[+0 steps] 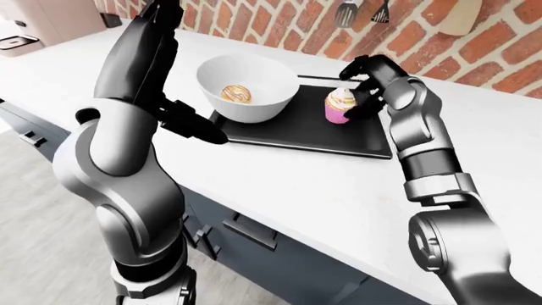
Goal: Pick up the bowl with donut and place it on the tray. Pick up the cupcake and place it on the tray.
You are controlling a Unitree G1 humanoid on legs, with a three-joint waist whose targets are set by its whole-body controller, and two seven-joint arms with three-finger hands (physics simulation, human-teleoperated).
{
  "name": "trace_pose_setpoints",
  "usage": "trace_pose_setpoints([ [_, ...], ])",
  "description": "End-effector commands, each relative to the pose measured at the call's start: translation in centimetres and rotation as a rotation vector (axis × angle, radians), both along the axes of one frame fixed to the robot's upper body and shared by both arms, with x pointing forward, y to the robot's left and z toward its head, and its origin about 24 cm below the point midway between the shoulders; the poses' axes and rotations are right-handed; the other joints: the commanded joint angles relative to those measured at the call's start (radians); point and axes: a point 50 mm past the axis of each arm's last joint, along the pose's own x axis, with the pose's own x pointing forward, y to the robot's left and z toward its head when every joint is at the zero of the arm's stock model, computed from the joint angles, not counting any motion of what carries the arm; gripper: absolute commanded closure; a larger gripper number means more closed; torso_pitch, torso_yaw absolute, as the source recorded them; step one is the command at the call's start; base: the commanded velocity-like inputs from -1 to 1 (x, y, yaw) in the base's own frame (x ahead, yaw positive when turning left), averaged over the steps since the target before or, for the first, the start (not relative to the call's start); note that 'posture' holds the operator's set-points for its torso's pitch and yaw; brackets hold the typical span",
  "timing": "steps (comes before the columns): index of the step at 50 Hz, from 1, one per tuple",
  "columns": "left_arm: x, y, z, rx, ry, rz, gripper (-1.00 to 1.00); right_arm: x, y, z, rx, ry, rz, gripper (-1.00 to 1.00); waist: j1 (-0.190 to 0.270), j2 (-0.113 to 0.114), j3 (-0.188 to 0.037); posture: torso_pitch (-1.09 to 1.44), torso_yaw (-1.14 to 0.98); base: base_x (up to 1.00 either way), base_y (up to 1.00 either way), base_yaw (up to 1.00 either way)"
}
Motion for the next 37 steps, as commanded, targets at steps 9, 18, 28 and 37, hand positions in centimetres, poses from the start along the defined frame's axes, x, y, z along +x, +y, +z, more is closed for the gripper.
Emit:
trace_pose_setpoints([
  [9,-0.8,-0.1,1.4,0.012,-0.074,0.005,-1.0,-1.8,-1.3,3.9,0.018,-0.117,-0.001,-0.79,0.002,-0.002,-0.027,0.0,0.0,0.0,0.0,0.0],
  [18,-0.5,-0.6,0.9,0.021,-0.056,-0.004,-1.0,-4.9,-2.2,6.6,0.041,-0.173,0.01,-1.0,0.002,-0.007,-0.024,0.0,0.0,0.0,0.0,0.0],
  [28,-0.3,-1.0,1.0,0.038,-0.042,-0.01,-1.0,-9.2,-2.1,9.1,-0.019,-0.155,0.019,-1.0,0.0,-0.009,-0.017,0.0,0.0,0.0,0.0,0.0],
  [37,-0.3,-1.0,1.0,0.036,-0.044,-0.009,-1.0,-11.4,-2.5,11.2,-0.04,-0.2,0.022,-1.0,-0.002,-0.005,-0.016,0.0,0.0,0.0,0.0,0.0],
])
